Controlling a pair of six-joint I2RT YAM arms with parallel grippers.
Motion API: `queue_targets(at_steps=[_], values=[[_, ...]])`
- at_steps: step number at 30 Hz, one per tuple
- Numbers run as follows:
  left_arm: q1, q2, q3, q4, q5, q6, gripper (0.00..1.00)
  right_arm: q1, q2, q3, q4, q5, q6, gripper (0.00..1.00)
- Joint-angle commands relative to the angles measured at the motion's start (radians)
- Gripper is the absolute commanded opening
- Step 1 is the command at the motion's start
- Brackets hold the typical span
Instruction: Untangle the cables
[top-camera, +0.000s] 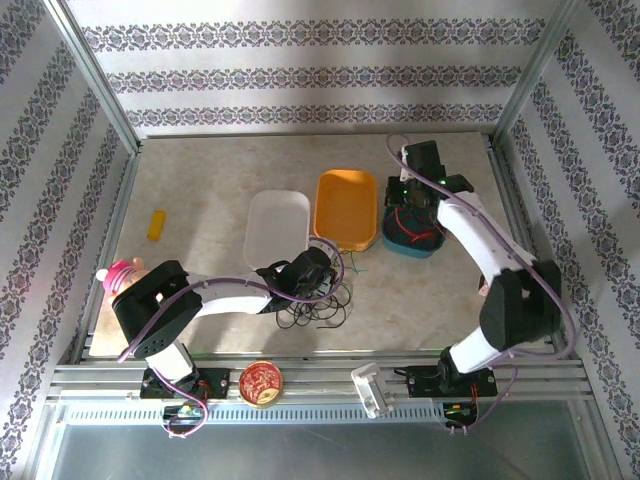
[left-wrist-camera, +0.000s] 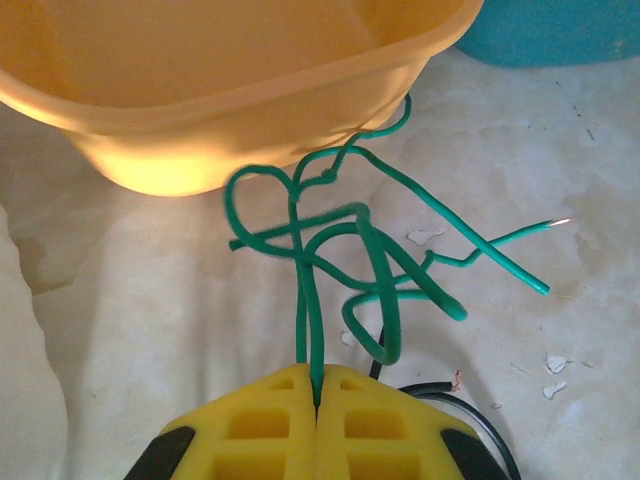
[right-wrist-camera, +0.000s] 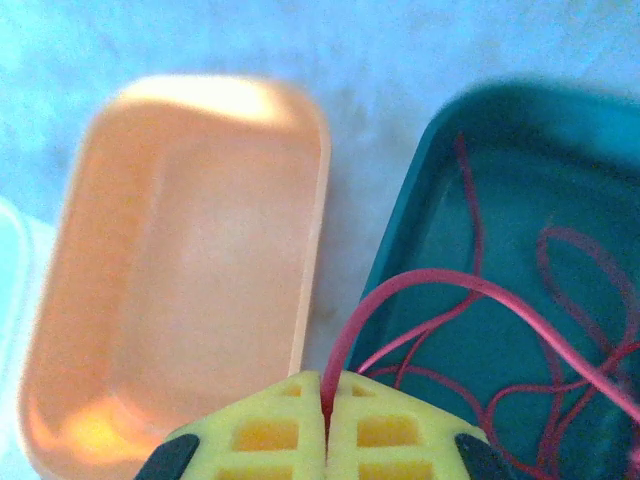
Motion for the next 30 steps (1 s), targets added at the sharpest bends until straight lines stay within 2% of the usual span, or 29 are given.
queue_targets(at_steps=[1,6,10,13,17,20,24,30], values=[[0.008,-0.002,0.031,0.004,-0.003,0.006,0.00,0.003,-0.086,0.050,0.035,0.069,-0.087,0.00],[0.008,0.003,0.031,0.003,-0.002,0.008,0.00,0.001,-0.099,0.090,0.063,-0.057,-0.155,0.00],[0.008,0.008,0.032,0.004,-0.001,0.003,0.00,-0.021,-0.062,0.092,0.067,-0.117,-0.125,0.00],[0.008,0.008,0.028,0.005,-0.001,-0.003,0.00,-0.047,-0.035,0.046,0.084,-0.062,-0.066,0.00],[0.006,0.002,0.022,0.010,-0.001,-0.006,0.00,-0.067,-0.017,-0.051,0.115,0.088,0.017,0.00],[0.006,0.002,0.022,0.008,-0.003,0.000,0.00,-0.074,-0.007,-0.133,0.152,0.128,0.076,0.00],[0.006,0.003,0.024,0.008,0.002,0.000,0.00,-0.078,0.053,-0.180,0.146,0.125,0.137,0.00],[0.006,0.003,0.027,0.005,0.002,0.002,0.00,-0.111,0.174,-0.199,0.213,-0.019,0.210,0.00]])
